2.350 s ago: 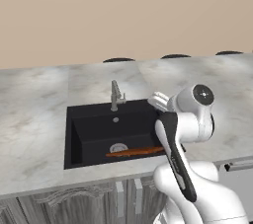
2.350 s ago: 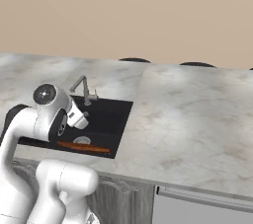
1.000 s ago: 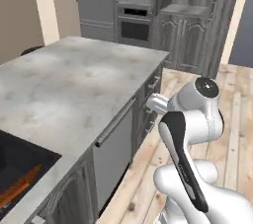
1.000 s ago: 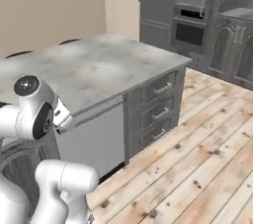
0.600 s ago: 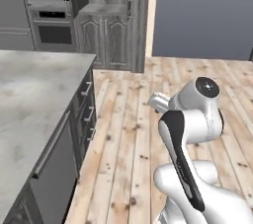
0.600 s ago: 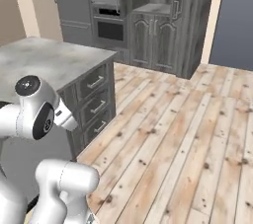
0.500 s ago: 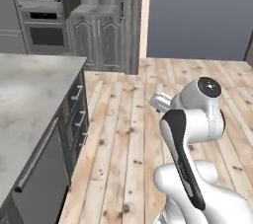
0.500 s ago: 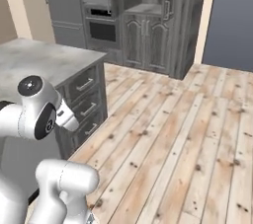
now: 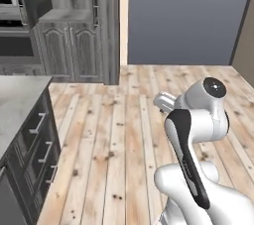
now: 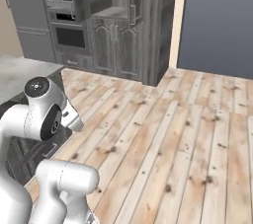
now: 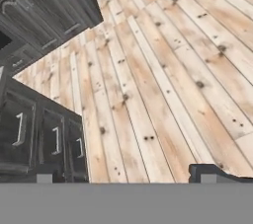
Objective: Move the cutting board and knife to the sink. Then move spray from the cabinet to the counter.
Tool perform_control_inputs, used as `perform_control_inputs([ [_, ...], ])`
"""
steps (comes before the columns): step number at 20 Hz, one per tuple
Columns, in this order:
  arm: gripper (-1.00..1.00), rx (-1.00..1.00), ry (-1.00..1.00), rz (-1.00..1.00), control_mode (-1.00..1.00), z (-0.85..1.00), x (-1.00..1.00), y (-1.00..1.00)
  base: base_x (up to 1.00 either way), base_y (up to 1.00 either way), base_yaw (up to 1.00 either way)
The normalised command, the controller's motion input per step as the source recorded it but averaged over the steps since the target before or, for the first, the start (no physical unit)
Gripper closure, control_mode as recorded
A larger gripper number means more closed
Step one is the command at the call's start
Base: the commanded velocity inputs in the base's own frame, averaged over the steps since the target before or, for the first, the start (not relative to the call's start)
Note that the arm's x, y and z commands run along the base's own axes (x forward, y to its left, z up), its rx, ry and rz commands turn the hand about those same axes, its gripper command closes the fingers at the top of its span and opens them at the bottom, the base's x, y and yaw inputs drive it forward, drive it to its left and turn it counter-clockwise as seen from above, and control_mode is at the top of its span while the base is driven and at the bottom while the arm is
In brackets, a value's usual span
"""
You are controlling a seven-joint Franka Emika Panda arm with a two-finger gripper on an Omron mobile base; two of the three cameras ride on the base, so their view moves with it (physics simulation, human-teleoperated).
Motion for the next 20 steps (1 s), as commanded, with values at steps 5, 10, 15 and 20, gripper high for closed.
perform_control_inputs([
  [5,-1.0,0.0,0.0,0.0,1.0,0.0,0.0,0.0,1.0,0.03,-0.02],
  [10,-1.0,0.0,0.0,0.0,1.0,0.0,0.0,0.0,1.0,0.17,0.0],
  [15,-1.0,0.0,0.0,0.0,1.0,0.0,0.0,0.0,1.0,0.19,-0.01],
  [20,-1.0,0.0,0.0,0.0,1.0,0.0,0.0,0.0,1.0,0.28,-0.08],
])
